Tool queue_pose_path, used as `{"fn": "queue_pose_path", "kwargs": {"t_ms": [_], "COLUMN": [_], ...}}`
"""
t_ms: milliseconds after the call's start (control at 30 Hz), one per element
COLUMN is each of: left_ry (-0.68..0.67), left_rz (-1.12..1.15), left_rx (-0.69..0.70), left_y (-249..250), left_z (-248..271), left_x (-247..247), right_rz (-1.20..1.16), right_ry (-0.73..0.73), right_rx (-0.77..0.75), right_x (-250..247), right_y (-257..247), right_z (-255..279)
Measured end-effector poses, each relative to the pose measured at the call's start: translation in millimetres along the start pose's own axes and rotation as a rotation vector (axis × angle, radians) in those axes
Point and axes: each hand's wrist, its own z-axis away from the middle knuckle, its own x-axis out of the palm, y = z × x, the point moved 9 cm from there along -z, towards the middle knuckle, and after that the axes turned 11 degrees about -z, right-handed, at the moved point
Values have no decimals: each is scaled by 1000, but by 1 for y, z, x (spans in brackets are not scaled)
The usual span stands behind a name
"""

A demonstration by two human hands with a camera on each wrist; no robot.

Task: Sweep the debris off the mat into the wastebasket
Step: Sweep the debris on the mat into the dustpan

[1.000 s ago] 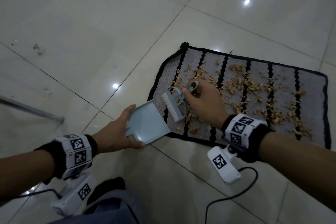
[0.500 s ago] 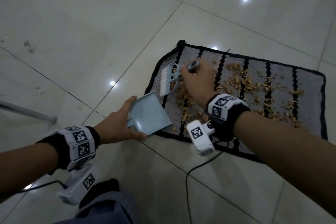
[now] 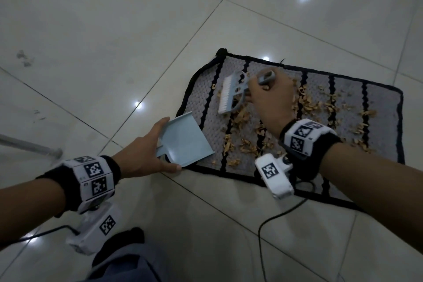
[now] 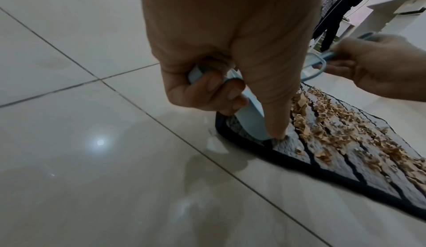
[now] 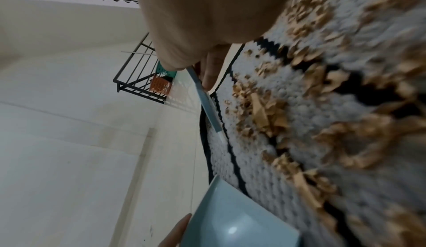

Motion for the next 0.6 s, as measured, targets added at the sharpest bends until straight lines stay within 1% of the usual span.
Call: {"fn": "queue_pose_path", "kwargs": {"t_ms": [133,200,267,367,467,533,600], "left_ry": [-4,-9,-12,-9,12,30,30], "left_rz": [2,3,-3,-11,-11,0,-1], "left_rx": [-3,1,9,20,20,8,12], "left_y": [1,2,2,0,-6,-10,-14], "left_z": [2,2,1,0,-1,-2,-2], "left_x": [2,4,5,4,-2,-9,-14], "right_rz": [16,55,106,180,108,55,114], "right_ry": [-16,-30,-29,-29,-147,-284,-418], "right_rx": [-16,-27,-26,3,37,78,106], "right_x": [42,52,47,20,-3,-11,-12], "right_y": [-4,-4,-2,7,2,-8,-16], "right_z": [-7,-8,-10,-13,-5,9,23]}}
